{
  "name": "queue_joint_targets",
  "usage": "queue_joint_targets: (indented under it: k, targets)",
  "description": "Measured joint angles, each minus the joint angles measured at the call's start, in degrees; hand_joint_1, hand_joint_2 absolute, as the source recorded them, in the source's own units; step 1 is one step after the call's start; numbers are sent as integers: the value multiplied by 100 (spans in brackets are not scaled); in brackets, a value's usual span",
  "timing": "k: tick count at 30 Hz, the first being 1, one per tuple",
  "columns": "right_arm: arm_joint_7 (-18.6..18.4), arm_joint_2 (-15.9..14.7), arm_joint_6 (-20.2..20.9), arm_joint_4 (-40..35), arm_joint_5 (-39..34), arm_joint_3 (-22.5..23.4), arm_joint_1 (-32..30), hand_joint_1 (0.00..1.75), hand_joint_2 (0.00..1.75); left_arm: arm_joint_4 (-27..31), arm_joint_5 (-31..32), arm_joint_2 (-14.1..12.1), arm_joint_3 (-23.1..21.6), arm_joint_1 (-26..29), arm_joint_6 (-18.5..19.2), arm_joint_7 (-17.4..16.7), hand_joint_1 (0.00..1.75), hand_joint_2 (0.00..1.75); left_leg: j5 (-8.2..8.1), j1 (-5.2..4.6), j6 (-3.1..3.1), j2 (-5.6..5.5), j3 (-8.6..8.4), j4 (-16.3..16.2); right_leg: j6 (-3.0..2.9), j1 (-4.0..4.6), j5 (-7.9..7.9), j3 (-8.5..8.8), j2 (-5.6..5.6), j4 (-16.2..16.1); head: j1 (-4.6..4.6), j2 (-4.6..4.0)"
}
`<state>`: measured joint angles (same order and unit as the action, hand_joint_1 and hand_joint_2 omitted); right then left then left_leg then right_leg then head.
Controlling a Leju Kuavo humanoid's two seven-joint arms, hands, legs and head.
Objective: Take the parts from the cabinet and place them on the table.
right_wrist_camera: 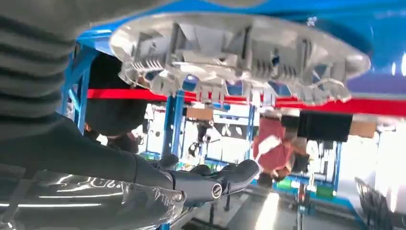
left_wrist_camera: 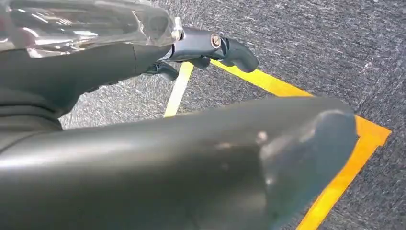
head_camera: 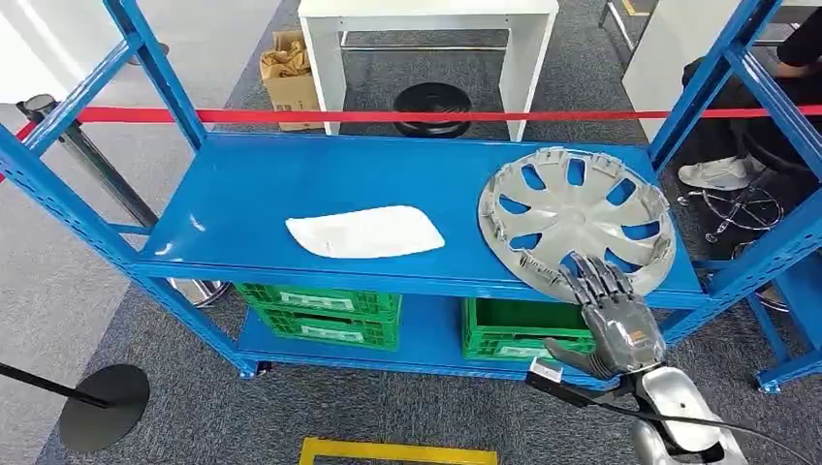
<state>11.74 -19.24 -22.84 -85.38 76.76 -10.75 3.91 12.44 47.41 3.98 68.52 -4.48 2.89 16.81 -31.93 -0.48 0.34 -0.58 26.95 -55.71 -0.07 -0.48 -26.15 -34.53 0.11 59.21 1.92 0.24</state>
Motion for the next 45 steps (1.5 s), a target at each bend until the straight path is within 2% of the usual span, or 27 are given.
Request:
queue_joint_targets:
  k: [10, 17, 24, 30, 40, 41, 42, 43, 45]
  targets:
    - [11, 171, 107, 646, -114, -190, 467, 0, 175, 0, 96, -6, -7, 3, 9, 63, 0, 0, 1, 0, -1, 1, -4, 0, 0, 0, 0, 6, 1, 0, 0, 0]
    - [66, 396, 118, 2143, -138, -431, 1443, 0, 175, 0, 184, -59, -17, 2, 42, 74, 0, 0, 2, 0, -1, 5, -20, -1, 2, -1, 2, 21, 0, 0, 0, 0]
    - [17, 536, 35, 3183, -129, -535, 2004, 0, 175, 0, 192, -116, -22, 0, 74, 74, 0, 0, 2, 0, -2, 4, -24, -1, 2, 0, 1, 25, 0, 0, 0, 0]
    - [-41, 584, -94, 3613, -94, -575, 2177, 0, 175, 0, 232, -144, -22, 1, 79, 76, 0, 0, 2, 0, -1, 2, -26, -1, 2, 0, 1, 26, 0, 0, 0, 0]
    - [-470, 608, -334, 3976, 330, -656, 2365, 0, 175, 0, 249, -157, -20, 2, 83, 76, 0, 0, 1, -1, -1, 2, -40, -1, 2, 0, 2, 42, 0, -2, 0, 0]
    - [-476, 608, -337, 3994, 337, -662, 2374, 61, 175, 0, 249, -157, -20, 2, 83, 77, 0, 0, 1, -1, -1, 2, -41, -1, 2, 0, 2, 42, 0, -2, 0, 0]
    - [-479, 608, -341, 4011, 343, -669, 2381, 168, 175, 0, 249, -160, -20, 2, 83, 76, 0, 0, 1, -1, -1, 2, -42, -1, 2, 0, 2, 43, 0, -2, 2, 0]
    - [-489, 608, -360, 4022, 345, -675, 2383, 175, 175, 0, 249, -160, -20, 2, 83, 79, 0, 0, 1, -1, -1, 2, -44, -1, 2, 0, 2, 44, 0, -2, 0, 0]
    - [-553, 608, -455, 4040, 361, -684, 2381, 175, 175, 0, 249, -160, -20, 2, 83, 79, 0, 0, 1, -1, -1, 2, -45, -1, 2, 0, 1, 44, 0, -2, 0, 0]
